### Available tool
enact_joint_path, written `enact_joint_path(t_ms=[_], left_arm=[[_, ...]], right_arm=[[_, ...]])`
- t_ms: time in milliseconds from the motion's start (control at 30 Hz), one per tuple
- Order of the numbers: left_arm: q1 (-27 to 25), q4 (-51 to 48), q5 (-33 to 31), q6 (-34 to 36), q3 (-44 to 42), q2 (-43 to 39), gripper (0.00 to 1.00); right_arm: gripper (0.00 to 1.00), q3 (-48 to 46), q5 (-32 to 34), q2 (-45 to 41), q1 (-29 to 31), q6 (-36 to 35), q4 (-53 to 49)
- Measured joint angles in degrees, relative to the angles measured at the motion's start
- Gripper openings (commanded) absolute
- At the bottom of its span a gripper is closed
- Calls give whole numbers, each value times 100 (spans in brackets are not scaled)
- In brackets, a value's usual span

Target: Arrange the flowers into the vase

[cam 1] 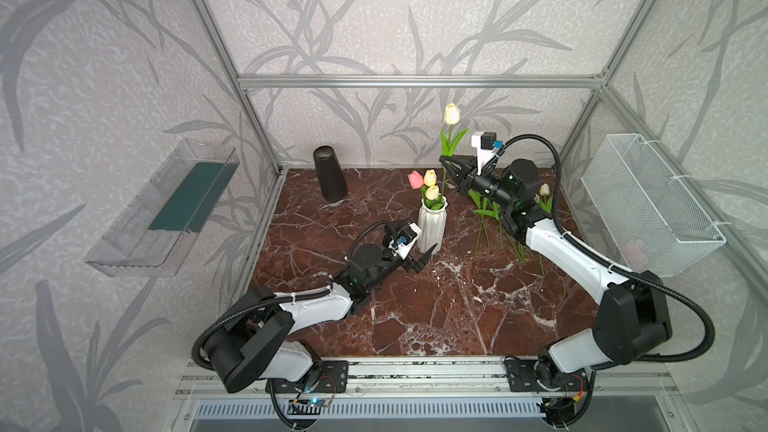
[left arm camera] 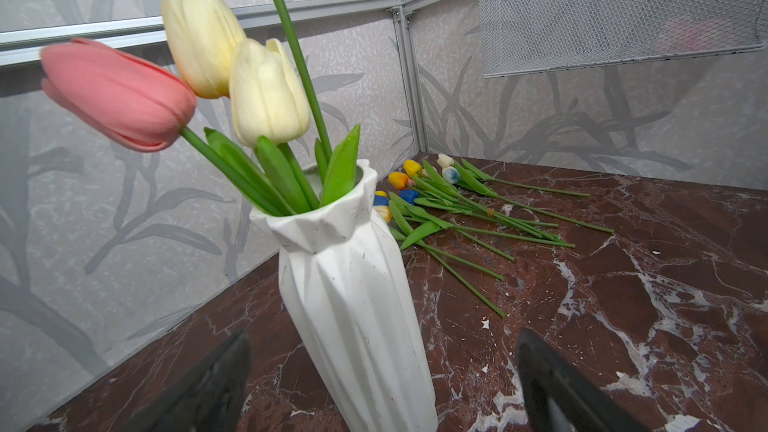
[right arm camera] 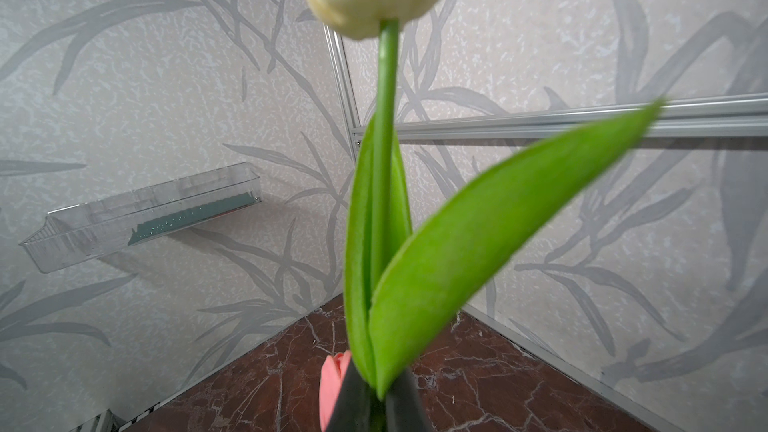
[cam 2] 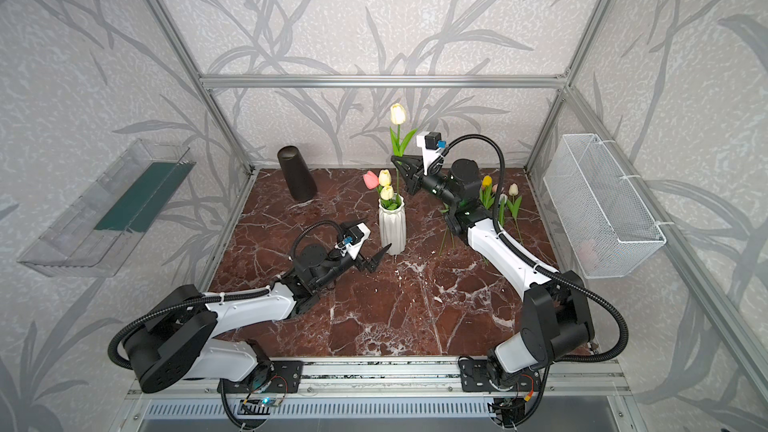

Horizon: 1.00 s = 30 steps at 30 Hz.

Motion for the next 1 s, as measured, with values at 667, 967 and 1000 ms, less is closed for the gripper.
enact_joint_path(t_ms=[667, 967, 1000], left_arm=[[0, 0, 0, 7, 0, 13, 99], [0, -4, 0, 13, 0, 44, 99], [0, -2, 0, 17, 0, 44, 99]], right_arm=[[0, 20, -208, 68, 0, 37, 807], [0, 28, -208, 426, 39, 133, 1152], [0, 9, -208, 442, 44, 131, 1182]])
